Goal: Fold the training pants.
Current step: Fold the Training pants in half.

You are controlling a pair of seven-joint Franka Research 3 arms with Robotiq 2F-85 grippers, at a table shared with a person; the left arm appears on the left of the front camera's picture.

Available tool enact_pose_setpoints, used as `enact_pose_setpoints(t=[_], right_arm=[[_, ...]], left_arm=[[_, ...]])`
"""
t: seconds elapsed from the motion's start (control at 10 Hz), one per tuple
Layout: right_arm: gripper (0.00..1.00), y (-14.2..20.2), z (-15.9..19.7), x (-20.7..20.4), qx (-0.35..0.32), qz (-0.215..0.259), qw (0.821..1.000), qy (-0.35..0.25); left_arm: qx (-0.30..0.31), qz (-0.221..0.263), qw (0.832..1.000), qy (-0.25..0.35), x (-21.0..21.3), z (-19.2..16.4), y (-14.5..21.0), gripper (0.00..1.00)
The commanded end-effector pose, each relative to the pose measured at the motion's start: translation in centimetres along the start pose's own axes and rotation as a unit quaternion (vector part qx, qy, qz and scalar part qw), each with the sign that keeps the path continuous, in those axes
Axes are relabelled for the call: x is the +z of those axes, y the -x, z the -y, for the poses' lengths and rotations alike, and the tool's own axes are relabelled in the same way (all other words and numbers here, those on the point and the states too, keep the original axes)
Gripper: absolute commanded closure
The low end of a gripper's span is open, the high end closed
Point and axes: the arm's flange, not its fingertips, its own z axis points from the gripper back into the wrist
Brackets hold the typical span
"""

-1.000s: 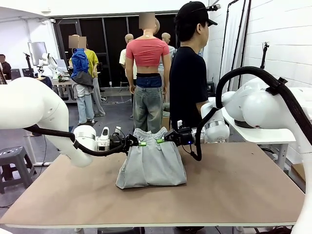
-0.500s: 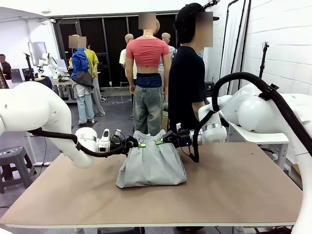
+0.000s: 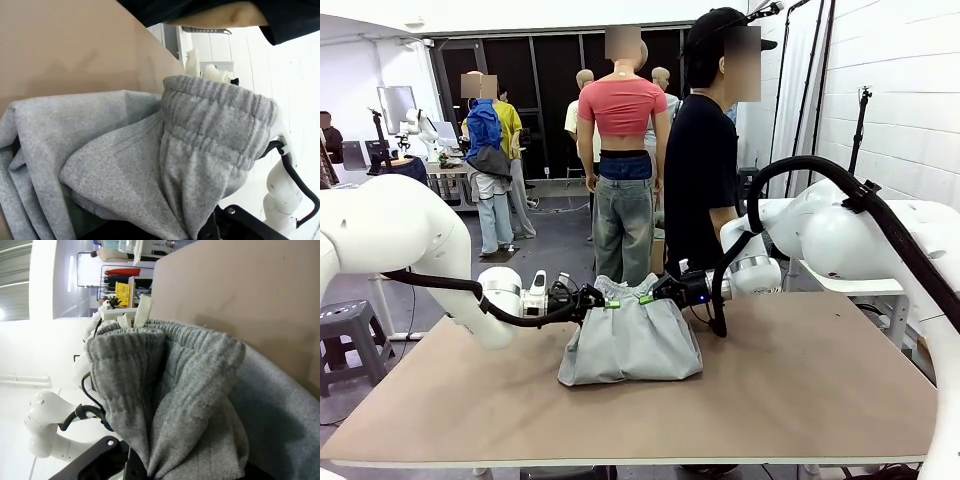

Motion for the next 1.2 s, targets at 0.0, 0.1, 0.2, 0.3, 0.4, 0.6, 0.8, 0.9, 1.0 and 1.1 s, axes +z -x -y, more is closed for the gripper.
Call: enact_pose_setpoints(t=[0.0,0.1,0.2,0.3,0.4,0.6,0.8,0.9,1.0,1.1], right_arm=[[1.0,-1.6,0.1,-0.2,-0.025,0.006,0.999,0.021],[1.0,-1.6,0.3,-0.2,-0.032,0.006,0.999,0.026],[1.0,-1.7,0.4,-0.1,-0.038,0.007,0.999,0.033],[0.96,-1.8,0.3,0.0,-0.044,0.006,0.998,0.035],[0.77,-1.8,0.3,0.1,-0.049,0.008,0.998,0.039],[0.37,-1.9,0.1,0.9,-0.056,0.018,0.997,0.048],[0.0,-1.8,-0.1,1.7,-0.059,0.028,0.996,0.058],[0.0,-1.8,-0.3,2.1,-0.059,0.031,0.996,0.067],[0.0,-1.7,-0.4,2.6,-0.057,0.035,0.995,0.08],[0.0,-1.6,-0.7,3.2,-0.053,0.041,0.994,0.091]], left_arm=[[0.029,-0.011,0.999,-0.012,0.0,-0.1,-0.8,1.0],[0.037,-0.012,0.999,-0.017,0.2,-0.2,-0.9,1.0],[0.047,-0.014,0.999,-0.023,0.3,-0.3,-0.9,1.0],[0.054,-0.014,0.998,-0.029,0.3,-0.3,-1.0,1.0],[0.059,-0.011,0.998,-0.034,0.4,-0.1,-1.0,0.92],[0.061,-0.004,0.997,-0.041,0.5,0.1,-1.2,0.52],[0.061,0.003,0.997,-0.049,1.0,0.7,-1.3,0.12],[0.06,0.008,0.996,-0.058,1.4,1.0,-1.3,0.0],[0.059,0.016,0.995,-0.077,2.1,1.4,-1.3,0.0],[0.063,0.025,0.993,-0.098,3.1,1.9,-1.3,0.0]])
